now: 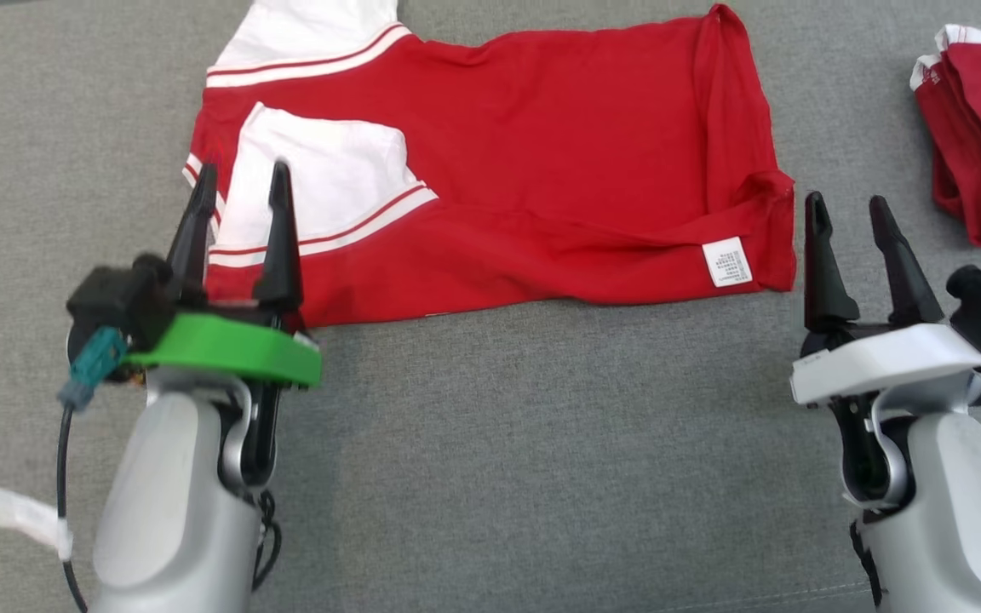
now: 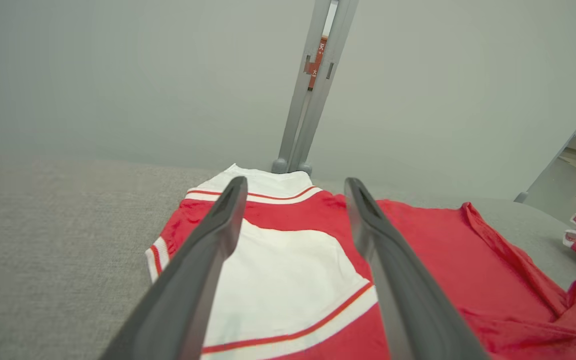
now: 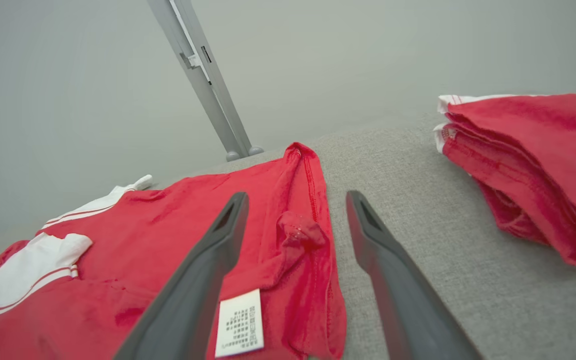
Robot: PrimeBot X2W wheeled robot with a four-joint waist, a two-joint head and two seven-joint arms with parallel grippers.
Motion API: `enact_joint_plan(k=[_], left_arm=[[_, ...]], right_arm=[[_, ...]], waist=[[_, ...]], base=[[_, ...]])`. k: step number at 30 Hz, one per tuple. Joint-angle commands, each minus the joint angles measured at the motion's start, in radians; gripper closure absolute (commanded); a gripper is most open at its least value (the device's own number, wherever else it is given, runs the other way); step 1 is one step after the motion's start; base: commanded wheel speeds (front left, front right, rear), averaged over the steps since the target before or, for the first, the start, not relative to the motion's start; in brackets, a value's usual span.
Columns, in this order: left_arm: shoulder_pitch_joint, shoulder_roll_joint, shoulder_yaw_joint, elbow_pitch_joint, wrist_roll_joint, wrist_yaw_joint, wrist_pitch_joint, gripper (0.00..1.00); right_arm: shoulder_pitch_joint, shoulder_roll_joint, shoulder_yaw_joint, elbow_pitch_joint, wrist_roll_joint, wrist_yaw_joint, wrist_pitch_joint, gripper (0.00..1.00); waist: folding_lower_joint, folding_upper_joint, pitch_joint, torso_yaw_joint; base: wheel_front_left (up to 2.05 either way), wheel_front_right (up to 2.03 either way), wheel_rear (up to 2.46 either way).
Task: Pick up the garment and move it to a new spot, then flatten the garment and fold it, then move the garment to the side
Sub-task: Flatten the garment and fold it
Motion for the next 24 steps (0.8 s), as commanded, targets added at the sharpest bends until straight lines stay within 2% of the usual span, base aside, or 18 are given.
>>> enact_joint_plan(k=[1,7,12,16,24], left_arm=[[0.041,0.003,0.011,-0.009,-0.01,0.008,-0.003,0.0],[0.172,0.027,0.046,-0.037,-0.041,0.051,0.066,0.0],[0.229,0.027,0.054,-0.056,-0.099,0.075,0.211,0.0],[0.221,0.016,0.071,-0.048,-0.162,0.094,0.287,0.0],[0.153,0.022,0.101,0.013,-0.198,0.138,0.326,0.0]], right_arm=[[0.028,-0.002,-0.01,-0.032,-0.01,0.0,0.012,0.0],[0.117,-0.002,-0.034,-0.153,-0.04,0.0,0.083,0.0],[0.165,-0.002,-0.038,-0.206,-0.042,0.0,0.138,0.0],[0.176,-0.002,-0.034,-0.221,-0.032,0.0,0.154,0.0],[0.157,-0.002,-0.02,-0.215,-0.017,0.0,0.15,0.0]], waist=[[0.0,0.0,-0.024,0.01],[0.0,0.0,-0.062,0.023],[0.0,0.0,-0.074,0.028],[0.0,0.0,-0.07,0.019],[0.0,0.0,-0.045,-0.017]], base=[[0.0,0.0,0.0],[0.0,0.0,0.0],[0.0,0.0,0.0],[0.0,0.0,0.0],[0.0,0.0,0.0]])
